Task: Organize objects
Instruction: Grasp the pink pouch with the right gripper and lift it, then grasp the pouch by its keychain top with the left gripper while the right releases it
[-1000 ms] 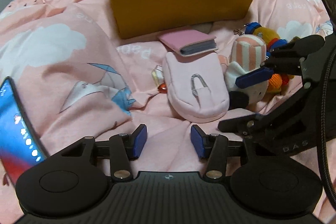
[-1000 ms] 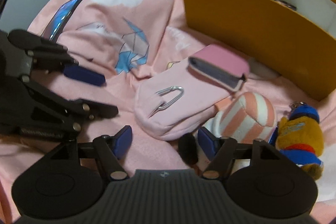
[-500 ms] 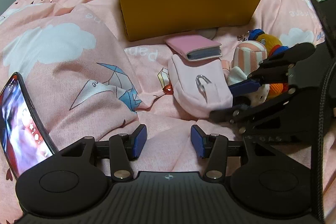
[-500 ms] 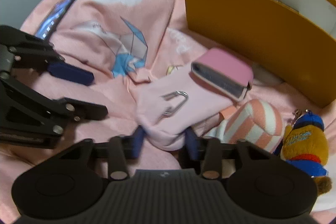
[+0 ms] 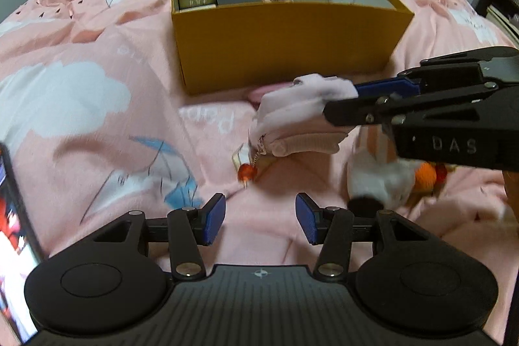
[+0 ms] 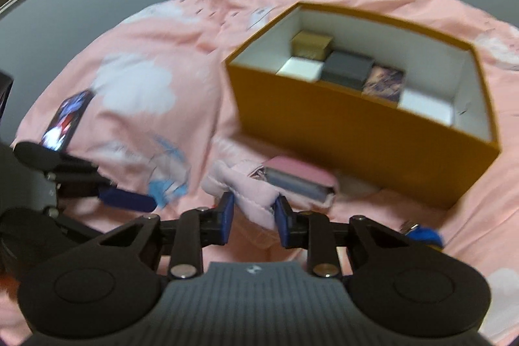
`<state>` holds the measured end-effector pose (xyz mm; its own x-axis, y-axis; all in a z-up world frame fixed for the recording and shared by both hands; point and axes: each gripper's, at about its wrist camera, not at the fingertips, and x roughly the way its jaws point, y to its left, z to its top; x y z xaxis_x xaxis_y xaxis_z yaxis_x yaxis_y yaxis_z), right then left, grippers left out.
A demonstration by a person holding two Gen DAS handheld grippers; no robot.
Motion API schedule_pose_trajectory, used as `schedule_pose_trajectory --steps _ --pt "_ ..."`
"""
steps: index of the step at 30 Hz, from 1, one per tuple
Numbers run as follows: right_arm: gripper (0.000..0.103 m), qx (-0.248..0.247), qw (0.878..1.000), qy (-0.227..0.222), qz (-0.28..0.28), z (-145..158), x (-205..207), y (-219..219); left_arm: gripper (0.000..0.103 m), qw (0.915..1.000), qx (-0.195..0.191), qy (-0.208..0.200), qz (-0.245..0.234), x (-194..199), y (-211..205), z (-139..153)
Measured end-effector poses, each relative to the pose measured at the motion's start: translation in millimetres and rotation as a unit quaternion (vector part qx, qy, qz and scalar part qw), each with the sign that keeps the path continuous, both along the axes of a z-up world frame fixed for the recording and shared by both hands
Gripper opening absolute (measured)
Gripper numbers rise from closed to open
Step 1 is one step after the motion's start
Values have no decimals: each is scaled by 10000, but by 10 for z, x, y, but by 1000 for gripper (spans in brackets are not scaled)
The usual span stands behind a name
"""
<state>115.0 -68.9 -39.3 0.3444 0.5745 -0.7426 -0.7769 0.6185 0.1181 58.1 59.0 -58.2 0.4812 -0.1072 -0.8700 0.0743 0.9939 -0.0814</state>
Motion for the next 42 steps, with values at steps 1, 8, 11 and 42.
schedule_pose_trajectory --steps 1,8,11,42 --pt "24 0 10000 -61 -65 9 36 1 59 10000 -13 -64 9 32 -7 3" --pt "17 -110 9988 -308 -363 -7 240 -2 63 9991 -289 -314 41 250 -17 -11" --pt "17 -63 9986 -285 -444 -18 324 -13 66 9987 -314 -400 58 345 -13 -21" --pt "48 195 9985 -47 -503 -9 497 -253 20 9955 -712 -393 485 383 41 12"
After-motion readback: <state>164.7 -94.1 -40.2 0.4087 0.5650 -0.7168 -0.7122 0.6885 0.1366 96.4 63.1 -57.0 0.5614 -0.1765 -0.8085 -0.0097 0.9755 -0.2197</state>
